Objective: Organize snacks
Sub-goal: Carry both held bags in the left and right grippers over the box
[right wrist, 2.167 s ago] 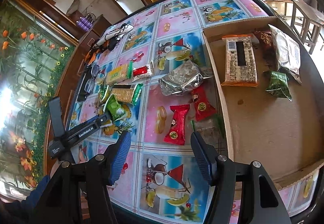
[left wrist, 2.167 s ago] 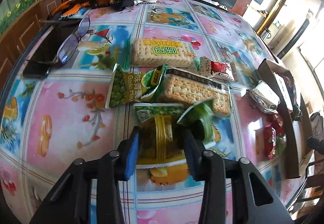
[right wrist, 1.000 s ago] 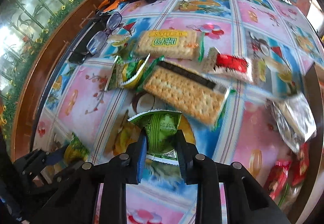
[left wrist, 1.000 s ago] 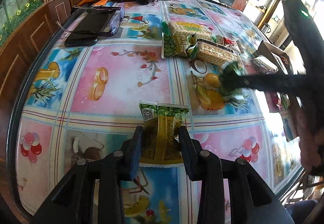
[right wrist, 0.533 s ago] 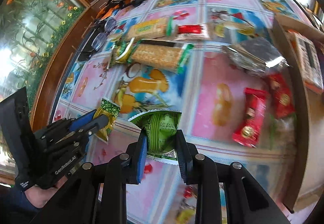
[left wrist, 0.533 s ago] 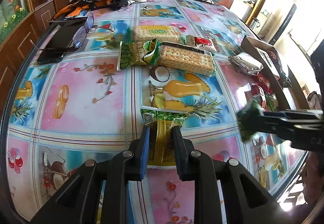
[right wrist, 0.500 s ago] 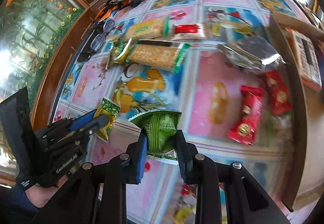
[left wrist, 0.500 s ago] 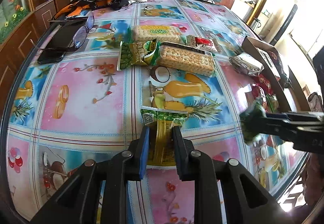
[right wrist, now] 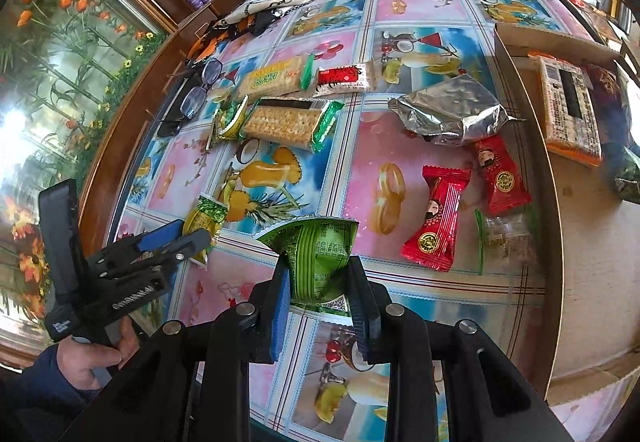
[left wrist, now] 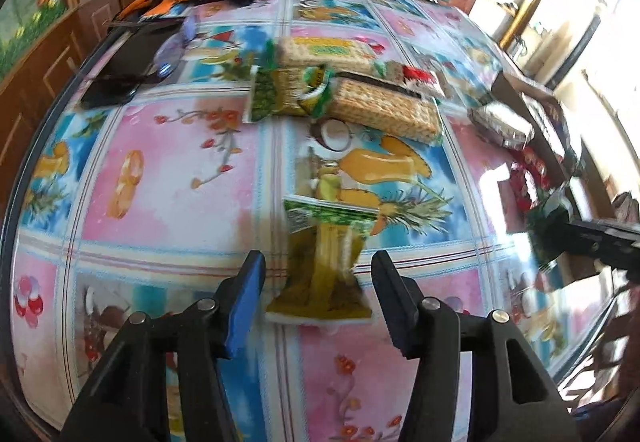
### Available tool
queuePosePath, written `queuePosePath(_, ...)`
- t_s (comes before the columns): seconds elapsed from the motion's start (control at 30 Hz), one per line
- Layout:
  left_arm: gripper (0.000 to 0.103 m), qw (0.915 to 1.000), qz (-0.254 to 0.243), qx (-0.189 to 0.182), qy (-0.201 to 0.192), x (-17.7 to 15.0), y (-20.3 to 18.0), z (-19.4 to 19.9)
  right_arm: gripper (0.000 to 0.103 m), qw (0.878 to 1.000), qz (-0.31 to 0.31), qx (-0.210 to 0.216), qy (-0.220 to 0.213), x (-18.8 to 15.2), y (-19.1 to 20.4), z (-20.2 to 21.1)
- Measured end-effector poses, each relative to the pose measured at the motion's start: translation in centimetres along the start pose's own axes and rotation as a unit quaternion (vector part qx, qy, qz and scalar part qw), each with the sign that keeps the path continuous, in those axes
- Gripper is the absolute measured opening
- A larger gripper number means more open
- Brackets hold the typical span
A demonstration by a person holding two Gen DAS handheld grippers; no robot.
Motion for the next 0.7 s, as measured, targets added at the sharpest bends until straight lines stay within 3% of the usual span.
queuePosePath(0.07, 0.054, 0.9994, -0.025, 0.024, -0.003, 0.2, -0.8, -0.4, 0.029, 1.0, 0.002, 0.0, -0.001, 0.0, 0.0, 0.1)
queuePosePath(0.17, 0.038, 0.9977, -0.041, 0.05, -0.021, 0.0, -1.1, -0.5, 0.029, 1.0, 0.004, 0.0, -0.002, 0.0, -0.1, 0.3)
queuePosePath(0.3, 0.032, 0.9971, -0.036, 0.055, -0.037, -0.4, -1.2, -0.3, 0.029, 1.0, 0.004, 0.002, -0.002, -0.2, -0.4, 0.5)
queuePosePath(0.43, 0.031, 0.9992, -0.009, 0.012, -0.036, -0.4, -1.3, 0.2, 0.029, 1.0, 0.001, 0.001, -0.006, -0.2, -0.6, 0.8)
queuePosePath(0.7, 0.031, 0.9985, -0.026, -0.009, -0.048, 0.9, -3.2, 1.7, 0.029, 1.0, -0.008, 0.004, -0.015, -0.2, -1.3, 1.7)
Point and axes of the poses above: each gripper's, at about its wrist camera, not at the fingertips, and z roughly against the way its jaws point, y to its left, x to its top, the point moved 1 cm from there along -z, roughly the way its jaws point, and after that the axes turned 6 degrees about -z, right-handed, at the moved point
